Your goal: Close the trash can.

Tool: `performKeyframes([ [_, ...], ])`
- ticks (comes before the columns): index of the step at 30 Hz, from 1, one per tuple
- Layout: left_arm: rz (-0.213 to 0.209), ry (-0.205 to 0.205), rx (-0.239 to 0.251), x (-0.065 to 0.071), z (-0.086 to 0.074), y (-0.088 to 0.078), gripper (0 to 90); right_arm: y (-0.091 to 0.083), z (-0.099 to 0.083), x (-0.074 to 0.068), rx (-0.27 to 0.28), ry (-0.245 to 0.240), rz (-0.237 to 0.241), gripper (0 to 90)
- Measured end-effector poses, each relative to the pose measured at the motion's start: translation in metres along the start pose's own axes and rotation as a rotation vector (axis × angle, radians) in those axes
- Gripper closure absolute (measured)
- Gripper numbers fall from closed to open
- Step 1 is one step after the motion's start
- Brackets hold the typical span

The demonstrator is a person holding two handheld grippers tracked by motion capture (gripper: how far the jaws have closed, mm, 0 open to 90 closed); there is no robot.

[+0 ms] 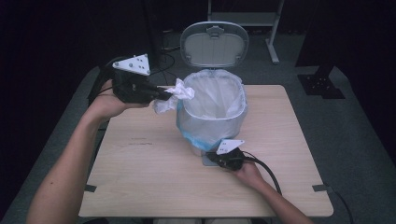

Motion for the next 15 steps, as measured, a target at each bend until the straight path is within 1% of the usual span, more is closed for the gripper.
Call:
performKeyframes([
  [8, -0.001, 0.005, -0.002, 0.0, 0.01, 0.005, 86.9, 0.0, 0.0, 0.0, 0.0, 0.0, 0.0, 90.0],
  [12, -0.004, 0.014, -0.008, 0.0, 0.017, 0.011, 86.9, 0.0, 0.0, 0.0, -0.001, 0.0, 0.0, 90.0],
  [15, -0.007, 0.013, -0.008, 0.001, 0.02, 0.014, 86.9, 0.0, 0.0, 0.0, 0.0, -0.001, 0.001, 90.0],
])
Point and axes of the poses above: each handheld gripper's, and its own axes: y roughly forward along the jaws, z roughly out of its top, x roughly to its right, the point moved 10 cm from there along y, roughly forward along the jaws, and after that the axes turned 12 degrees about -y, right-handed, at the moved point
